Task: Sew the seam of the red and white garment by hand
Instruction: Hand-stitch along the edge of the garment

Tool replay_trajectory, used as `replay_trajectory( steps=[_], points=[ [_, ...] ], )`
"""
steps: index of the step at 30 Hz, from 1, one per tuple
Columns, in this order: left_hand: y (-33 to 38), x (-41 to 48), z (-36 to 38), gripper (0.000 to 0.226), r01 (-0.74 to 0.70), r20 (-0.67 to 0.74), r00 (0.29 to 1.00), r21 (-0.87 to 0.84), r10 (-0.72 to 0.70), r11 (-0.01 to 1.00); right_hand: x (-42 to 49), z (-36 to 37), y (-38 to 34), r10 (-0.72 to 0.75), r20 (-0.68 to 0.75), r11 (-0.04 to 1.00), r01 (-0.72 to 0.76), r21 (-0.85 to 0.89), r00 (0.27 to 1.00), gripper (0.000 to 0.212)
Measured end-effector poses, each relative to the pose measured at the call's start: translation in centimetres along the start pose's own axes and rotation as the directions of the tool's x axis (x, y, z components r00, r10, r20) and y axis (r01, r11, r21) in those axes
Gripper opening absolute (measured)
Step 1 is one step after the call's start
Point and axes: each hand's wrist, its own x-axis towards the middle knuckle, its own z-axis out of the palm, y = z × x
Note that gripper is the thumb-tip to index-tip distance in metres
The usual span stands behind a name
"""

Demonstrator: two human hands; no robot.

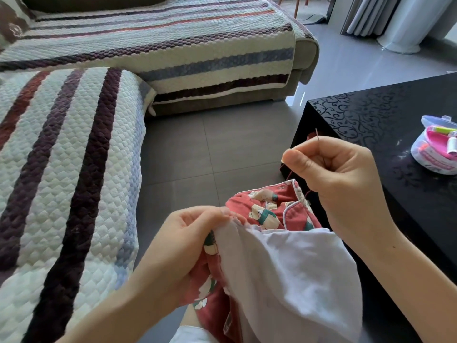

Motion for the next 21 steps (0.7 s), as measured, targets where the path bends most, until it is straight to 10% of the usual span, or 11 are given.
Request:
replay_trajectory(
  steps=[12,21],
  points=[
    [-0.8,2.2,-1.3,0.047,-0.117,-0.256,0.954,0.160,0.156,0.980,0.4,0.1,-0.3,0.024,-0.007,0.999,-0.024,0.039,1.000,0.020],
    [-1.1,2.4,-1.9,0.029,-0.364,0.073,0.922,0.496,0.380,0.789,1.6,1.1,-0.6,-0.018,0.075,1.000,0.018,0.004,0.997,0.020]
  ],
)
